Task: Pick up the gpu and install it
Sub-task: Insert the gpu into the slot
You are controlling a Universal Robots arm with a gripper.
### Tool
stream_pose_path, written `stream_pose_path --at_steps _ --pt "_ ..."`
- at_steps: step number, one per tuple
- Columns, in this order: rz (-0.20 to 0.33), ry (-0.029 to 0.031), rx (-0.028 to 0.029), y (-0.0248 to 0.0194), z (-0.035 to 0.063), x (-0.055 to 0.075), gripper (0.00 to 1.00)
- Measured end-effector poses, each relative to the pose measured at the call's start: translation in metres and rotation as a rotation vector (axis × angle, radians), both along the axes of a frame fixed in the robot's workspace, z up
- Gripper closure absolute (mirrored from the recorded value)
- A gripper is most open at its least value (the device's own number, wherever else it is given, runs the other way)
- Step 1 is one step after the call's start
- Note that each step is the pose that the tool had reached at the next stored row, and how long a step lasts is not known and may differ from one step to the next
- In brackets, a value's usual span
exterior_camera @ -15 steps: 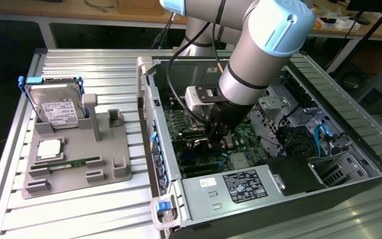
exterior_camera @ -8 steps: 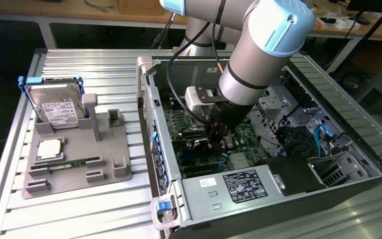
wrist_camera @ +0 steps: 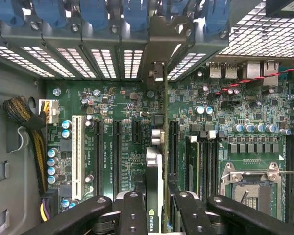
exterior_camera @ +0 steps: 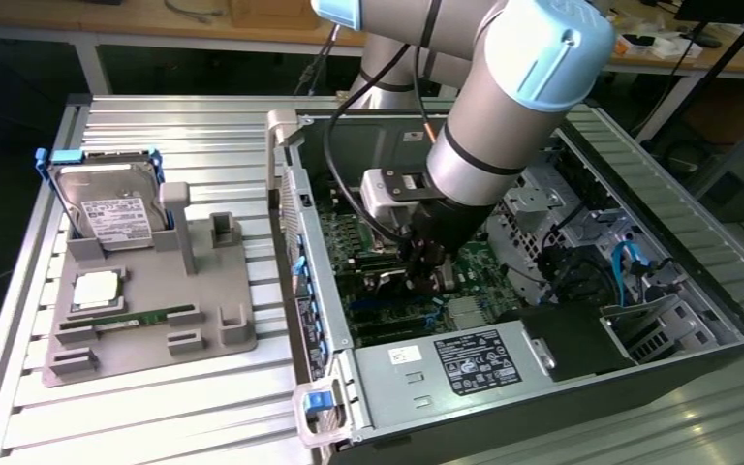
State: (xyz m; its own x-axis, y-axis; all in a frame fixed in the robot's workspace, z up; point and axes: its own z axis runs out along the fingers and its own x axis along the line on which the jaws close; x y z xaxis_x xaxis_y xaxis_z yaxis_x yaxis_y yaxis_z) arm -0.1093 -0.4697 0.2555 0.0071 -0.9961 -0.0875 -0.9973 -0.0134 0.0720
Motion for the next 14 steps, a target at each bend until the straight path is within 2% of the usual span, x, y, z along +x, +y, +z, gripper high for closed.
stream_pose_path --at_steps 5,14 --pt "0.000 0.0006 -0.0009 -0.0001 0.0014 -0.0002 0.73" --pt "0.000 0.0006 -0.0008 -0.0034 0.0013 -0.0001 0.73"
